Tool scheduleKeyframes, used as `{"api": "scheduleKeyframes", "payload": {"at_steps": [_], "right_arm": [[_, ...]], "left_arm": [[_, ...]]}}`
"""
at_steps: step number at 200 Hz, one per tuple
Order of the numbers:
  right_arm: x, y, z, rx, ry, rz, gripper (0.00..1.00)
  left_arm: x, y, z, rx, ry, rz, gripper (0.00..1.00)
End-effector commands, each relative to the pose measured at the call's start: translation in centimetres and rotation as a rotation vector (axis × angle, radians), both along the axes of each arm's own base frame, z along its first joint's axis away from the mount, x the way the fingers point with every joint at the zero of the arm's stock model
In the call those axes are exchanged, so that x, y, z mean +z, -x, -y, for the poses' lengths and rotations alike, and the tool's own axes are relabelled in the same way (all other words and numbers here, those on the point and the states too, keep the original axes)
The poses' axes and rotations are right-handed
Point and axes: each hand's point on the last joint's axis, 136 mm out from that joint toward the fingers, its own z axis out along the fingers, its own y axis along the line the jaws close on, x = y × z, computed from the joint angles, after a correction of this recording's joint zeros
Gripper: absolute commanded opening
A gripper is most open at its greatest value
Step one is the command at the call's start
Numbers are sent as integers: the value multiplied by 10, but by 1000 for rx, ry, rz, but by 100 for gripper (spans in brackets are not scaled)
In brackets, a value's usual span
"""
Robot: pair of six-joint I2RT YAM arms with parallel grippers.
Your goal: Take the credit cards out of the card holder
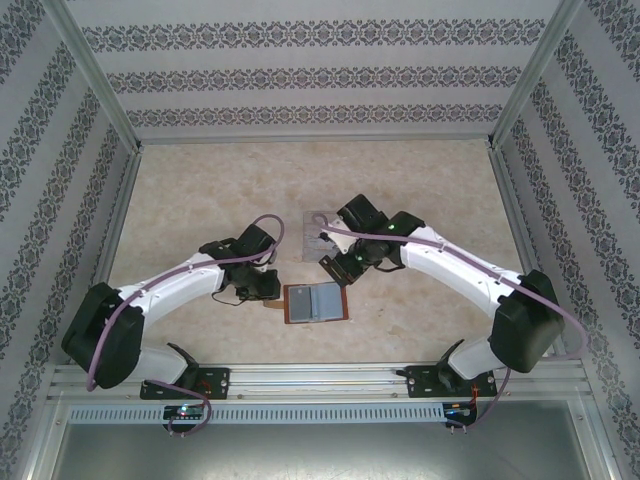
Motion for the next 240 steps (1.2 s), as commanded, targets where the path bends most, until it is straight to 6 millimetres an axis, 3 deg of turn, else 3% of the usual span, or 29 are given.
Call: {"api": "scheduleKeyframes", "payload": {"at_steps": [1,86,178,240], "right_arm": [[8,-11,6,216,74,73,0],[22,-56,4,416,123,59,0],[17,-113,2,557,206,55,0],[18,-139,-14,659,194,50,0]], "left_arm": [[6,-2,-2,28,39,13,17],[3,-2,-10,98,68,18,17],[1,-7,-14,119,46,3,17],[1,-8,-18,156,30,-8,17]]}}
